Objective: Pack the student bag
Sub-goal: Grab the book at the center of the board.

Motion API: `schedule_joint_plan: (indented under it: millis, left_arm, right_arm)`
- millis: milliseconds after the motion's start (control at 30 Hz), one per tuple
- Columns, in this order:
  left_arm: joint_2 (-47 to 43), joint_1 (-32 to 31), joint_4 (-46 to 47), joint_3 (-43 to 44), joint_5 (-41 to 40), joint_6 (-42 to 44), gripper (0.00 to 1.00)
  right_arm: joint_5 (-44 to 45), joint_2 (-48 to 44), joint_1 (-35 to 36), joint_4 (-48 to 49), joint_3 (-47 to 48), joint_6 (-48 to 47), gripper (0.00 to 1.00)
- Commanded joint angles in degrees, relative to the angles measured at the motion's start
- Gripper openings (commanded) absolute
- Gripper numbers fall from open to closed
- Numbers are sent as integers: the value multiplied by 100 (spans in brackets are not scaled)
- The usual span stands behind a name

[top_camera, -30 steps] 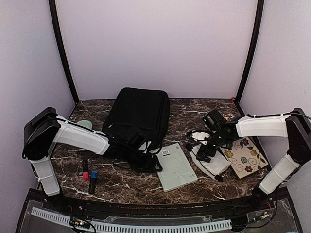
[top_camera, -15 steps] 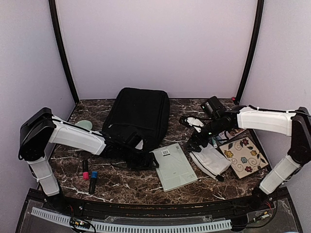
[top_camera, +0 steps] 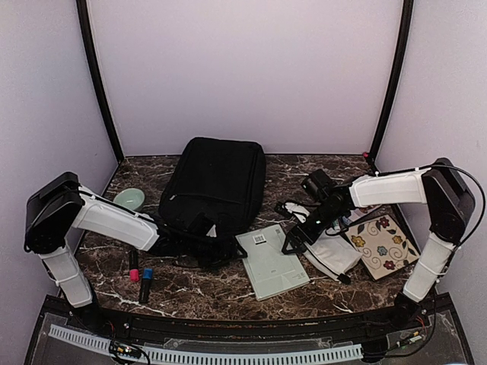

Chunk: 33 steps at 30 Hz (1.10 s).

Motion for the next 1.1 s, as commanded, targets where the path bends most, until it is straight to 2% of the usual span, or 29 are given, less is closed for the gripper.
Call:
schedule_joint_plan:
  millis: [0, 100, 200, 367, 433, 633, 833, 1067]
  left_arm:
    - [-180, 90, 13, -302, -313, -390, 72]
    - [-109, 116, 111, -341, -306, -482, 72]
    - [68, 122, 279, -324, -247, -522, 72]
    - [403, 149, 591, -295, -85, -608, 72]
    - [532, 185, 630, -241, 5, -649, 72]
    - [878, 221, 778, -41, 279, -656, 72]
    - [1044, 217, 1272, 202, 588, -293, 69]
    - [498, 84, 1450, 453, 309, 455, 67]
  right_arm:
    - [190, 116, 25, 64, -44, 163, 88]
    - [97, 220, 19, 41, -46, 91, 88]
    - [-385, 308, 18, 155, -117, -62, 87]
    - [-797, 552, 18, 500, -332, -136, 81]
    - [-977, 789, -4, 330, -179, -219, 76]
    - [-954, 858, -7, 394, -111, -125, 74]
    - [-903, 867, -10, 477, -100, -166, 74]
    - [-1021, 740, -3, 553, -167, -226, 73]
